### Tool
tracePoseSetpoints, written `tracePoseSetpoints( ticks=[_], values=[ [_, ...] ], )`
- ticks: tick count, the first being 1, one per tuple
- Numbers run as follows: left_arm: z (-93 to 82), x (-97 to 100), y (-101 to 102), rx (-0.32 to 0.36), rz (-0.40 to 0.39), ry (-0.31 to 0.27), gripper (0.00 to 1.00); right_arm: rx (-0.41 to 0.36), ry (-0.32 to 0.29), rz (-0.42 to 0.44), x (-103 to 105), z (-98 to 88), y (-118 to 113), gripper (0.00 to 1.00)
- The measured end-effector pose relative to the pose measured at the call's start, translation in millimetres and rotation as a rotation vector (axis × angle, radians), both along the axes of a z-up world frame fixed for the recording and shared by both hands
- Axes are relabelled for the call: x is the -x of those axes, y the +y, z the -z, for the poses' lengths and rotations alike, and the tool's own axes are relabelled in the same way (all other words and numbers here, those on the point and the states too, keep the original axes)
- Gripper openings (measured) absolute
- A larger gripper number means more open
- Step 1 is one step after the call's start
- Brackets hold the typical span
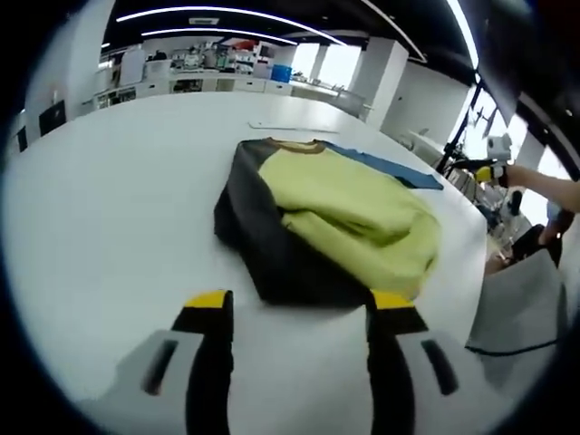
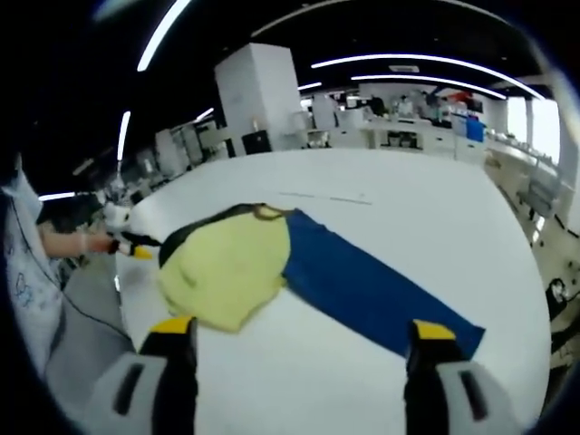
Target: Fold the garment on the visible template until the final outline fits inside the template.
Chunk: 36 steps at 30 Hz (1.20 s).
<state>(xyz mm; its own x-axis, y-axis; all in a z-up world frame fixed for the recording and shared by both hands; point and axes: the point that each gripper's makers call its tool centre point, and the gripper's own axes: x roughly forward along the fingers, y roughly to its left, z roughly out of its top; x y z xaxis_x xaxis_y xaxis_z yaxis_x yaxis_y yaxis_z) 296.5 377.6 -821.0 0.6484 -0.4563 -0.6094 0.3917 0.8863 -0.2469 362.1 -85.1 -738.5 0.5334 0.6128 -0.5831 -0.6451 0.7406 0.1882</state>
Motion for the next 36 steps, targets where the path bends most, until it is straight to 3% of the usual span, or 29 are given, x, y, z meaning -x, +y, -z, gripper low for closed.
tracePoseSetpoints(
  ticks=[9, 14, 19, 23, 27, 36],
  values=[
    [11.1, 2.2, -9.7, 0.047, -0.054, 0.046, 0.39, 0.000, 0.008, 0.012, 9.1, 0.4, -4.6, 0.96],
    [13.4, 1.0, -8.1, 0.087, -0.110, 0.076, 0.21, -0.004, 0.010, 0.025, 12.7, 1.4, -8.2, 0.95],
    [16.4, 3.0, -11.3, 0.122, -0.146, 0.112, 0.13, 0.000, 0.020, 0.026, 14.1, 4.6, -8.6, 0.95],
    [18.9, 5.5, -15.4, 0.154, -0.156, 0.138, 0.00, -0.004, 0.023, 0.030, 15.3, 5.6, -8.6, 0.94],
    [22.3, 4.5, -13.1, 0.177, -0.178, 0.160, 0.00, -0.007, 0.025, 0.025, 16.4, 5.2, -6.5, 0.94],
    [-1.0, 6.4, 1.7, 0.181, -0.171, 0.138, 0.00, -0.002, 0.029, 0.021, 15.5, 8.0, -10.5, 0.93]
  ],
)
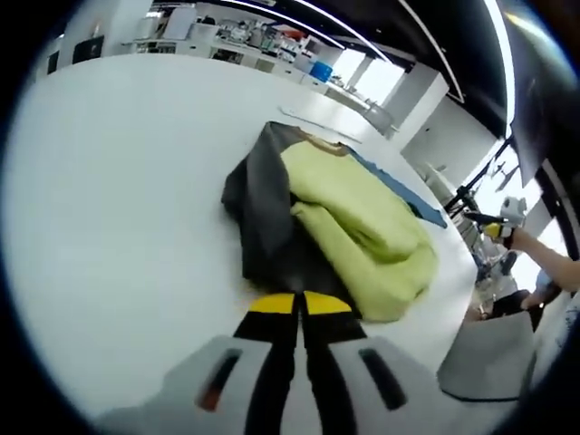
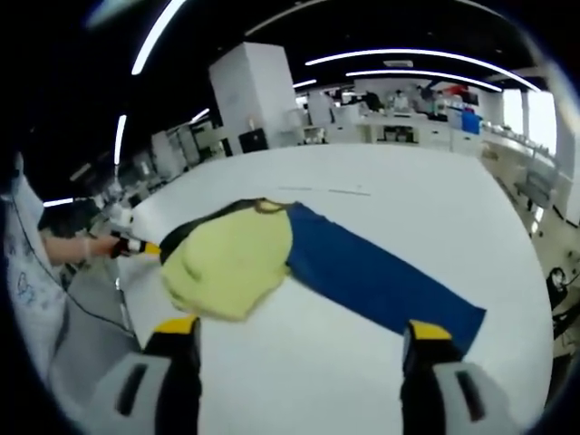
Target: Fold the garment on the visible template until the final outline fits inside the template.
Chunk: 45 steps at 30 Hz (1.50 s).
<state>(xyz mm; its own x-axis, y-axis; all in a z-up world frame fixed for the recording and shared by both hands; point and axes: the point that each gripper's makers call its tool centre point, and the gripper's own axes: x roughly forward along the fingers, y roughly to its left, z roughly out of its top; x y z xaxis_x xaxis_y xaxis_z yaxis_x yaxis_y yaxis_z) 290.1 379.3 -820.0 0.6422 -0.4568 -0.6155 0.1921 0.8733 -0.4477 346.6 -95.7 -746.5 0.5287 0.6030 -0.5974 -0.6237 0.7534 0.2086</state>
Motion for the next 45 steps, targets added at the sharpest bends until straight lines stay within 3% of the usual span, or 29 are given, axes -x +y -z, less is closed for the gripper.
tracePoseSetpoints(
  ticks=[17, 25, 35, 45],
  values=[
    [-1.7, -3.8, 69.9, -0.093, -0.011, 0.037, 0.00, 0.010, 0.012, 0.001, 10.4, -0.9, 13.5, 0.92],
    [2.6, -19.3, 98.9, -0.136, 0.008, 0.055, 0.00, 0.007, -0.002, 0.008, 11.9, -8.4, 17.7, 0.92],
    [6.1, -42.2, 133.6, -0.193, 0.046, 0.075, 0.00, 0.010, 0.004, 0.001, 30.1, -10.3, 41.6, 0.92],
    [16.0, -72.6, 168.1, -0.229, 0.035, 0.076, 0.00, 0.028, 0.012, 0.008, 26.8, -11.1, 50.6, 0.92]
  ],
)
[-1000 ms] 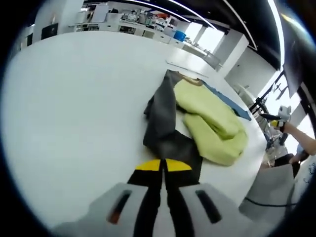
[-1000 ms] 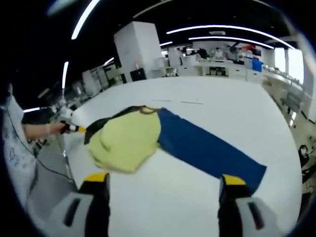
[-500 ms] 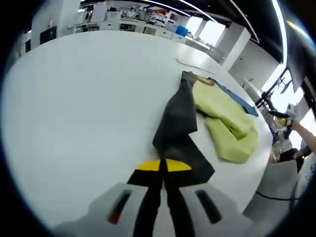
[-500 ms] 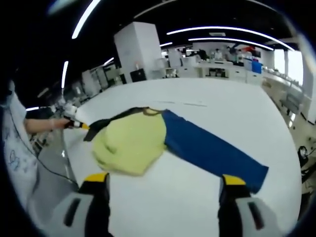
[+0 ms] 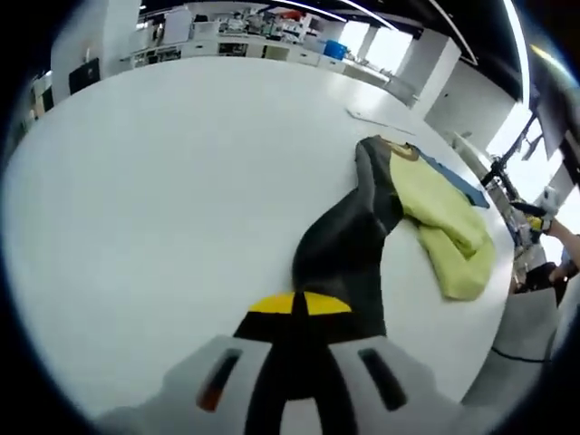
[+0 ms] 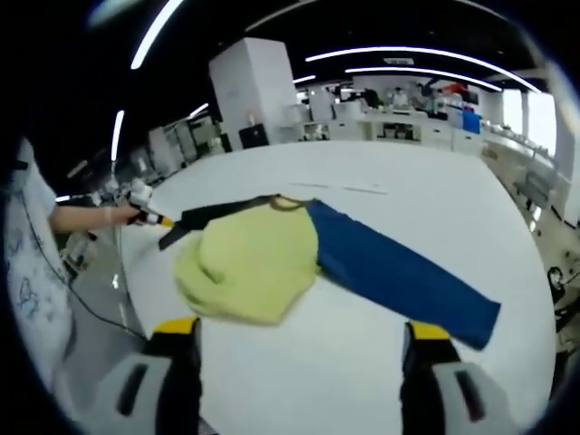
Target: Fold the garment on the visible template until the final outline fits inside the template.
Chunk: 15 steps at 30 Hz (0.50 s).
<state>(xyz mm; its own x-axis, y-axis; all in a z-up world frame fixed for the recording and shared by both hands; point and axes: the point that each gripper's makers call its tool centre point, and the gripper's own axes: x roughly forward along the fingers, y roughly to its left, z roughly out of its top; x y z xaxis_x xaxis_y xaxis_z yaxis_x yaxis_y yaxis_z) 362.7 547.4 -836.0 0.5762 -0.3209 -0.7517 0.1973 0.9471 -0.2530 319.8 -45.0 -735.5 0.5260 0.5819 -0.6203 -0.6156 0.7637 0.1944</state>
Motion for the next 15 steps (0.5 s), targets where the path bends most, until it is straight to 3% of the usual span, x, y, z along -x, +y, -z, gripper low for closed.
tracePoseSetpoints(
  ticks=[9, 15],
  values=[
    [7.6, -27.0, 26.6, -0.091, 0.001, -0.009, 0.00, 0.010, 0.009, -0.002, -6.1, -2.7, 8.1, 0.92],
    [5.3, -37.2, 30.1, -0.121, -0.014, -0.022, 0.00, -0.001, 0.017, 0.001, -10.8, -1.4, 11.0, 0.92]
  ],
)
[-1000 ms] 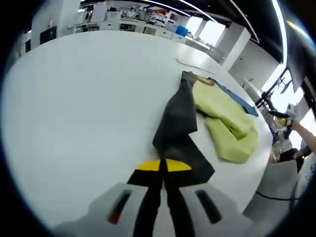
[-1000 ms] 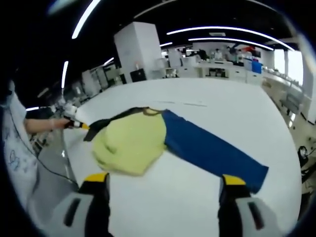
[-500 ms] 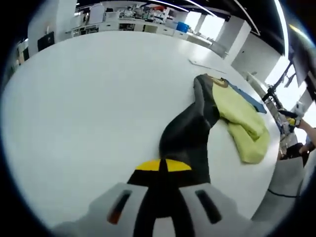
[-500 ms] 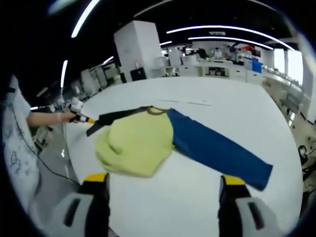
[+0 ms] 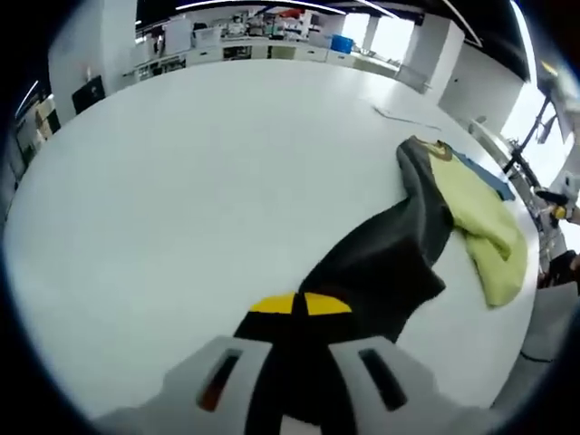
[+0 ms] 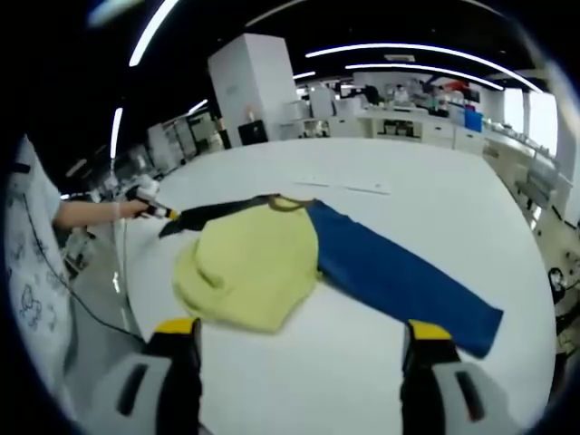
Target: Fold the garment on the visible template until the final outline fits inside the template.
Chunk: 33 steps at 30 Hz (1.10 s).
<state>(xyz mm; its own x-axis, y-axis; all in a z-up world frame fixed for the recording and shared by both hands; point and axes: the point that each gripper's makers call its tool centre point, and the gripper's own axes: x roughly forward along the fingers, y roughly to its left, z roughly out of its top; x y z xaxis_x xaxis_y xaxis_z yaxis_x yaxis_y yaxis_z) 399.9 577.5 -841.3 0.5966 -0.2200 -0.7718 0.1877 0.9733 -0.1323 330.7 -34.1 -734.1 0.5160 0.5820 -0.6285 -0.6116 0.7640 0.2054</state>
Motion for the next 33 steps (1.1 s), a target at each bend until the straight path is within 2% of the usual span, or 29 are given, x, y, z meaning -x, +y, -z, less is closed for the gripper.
tracePoseSetpoints(
  ticks=[3, 7, 10, 12, 14, 17, 22, 28, 33],
  values=[
    [0.7, -12.1, 8.6, -0.035, -0.002, -0.007, 0.00, -0.001, -0.006, 0.000, -1.4, -0.4, 3.8, 0.92],
    [-0.3, -8.5, 13.5, -0.075, -0.008, 0.000, 0.00, -0.003, -0.004, 0.000, -3.8, 0.6, 5.1, 0.92],
    [0.4, -15.5, 21.3, -0.089, -0.009, 0.000, 0.00, -0.001, -0.001, -0.003, -2.8, 2.3, 8.1, 0.92],
    [0.8, -18.6, 24.5, -0.103, 0.003, -0.001, 0.00, -0.003, 0.002, -0.001, -1.8, 2.8, 9.9, 0.92],
    [1.5, -25.4, 33.0, -0.169, 0.048, 0.003, 0.00, -0.003, 0.006, 0.001, -2.9, 3.9, 8.3, 0.92],
    [1.6, -31.7, 29.3, -0.201, 0.082, 0.002, 0.00, 0.002, 0.012, 0.003, -0.8, 5.8, 8.3, 0.92],
    [2.2, -43.2, 36.6, -0.214, 0.093, 0.001, 0.00, 0.006, 0.020, 0.007, 0.4, 8.8, 5.0, 0.92],
    [2.8, -56.0, 42.9, -0.264, 0.162, 0.019, 0.00, 0.005, 0.024, 0.016, 2.8, 10.7, 2.1, 0.92],
    [3.2, -46.7, 46.1, -0.262, 0.160, 0.041, 0.00, -0.001, 0.029, 0.019, 4.1, 13.9, 2.9, 0.92]
  ],
)
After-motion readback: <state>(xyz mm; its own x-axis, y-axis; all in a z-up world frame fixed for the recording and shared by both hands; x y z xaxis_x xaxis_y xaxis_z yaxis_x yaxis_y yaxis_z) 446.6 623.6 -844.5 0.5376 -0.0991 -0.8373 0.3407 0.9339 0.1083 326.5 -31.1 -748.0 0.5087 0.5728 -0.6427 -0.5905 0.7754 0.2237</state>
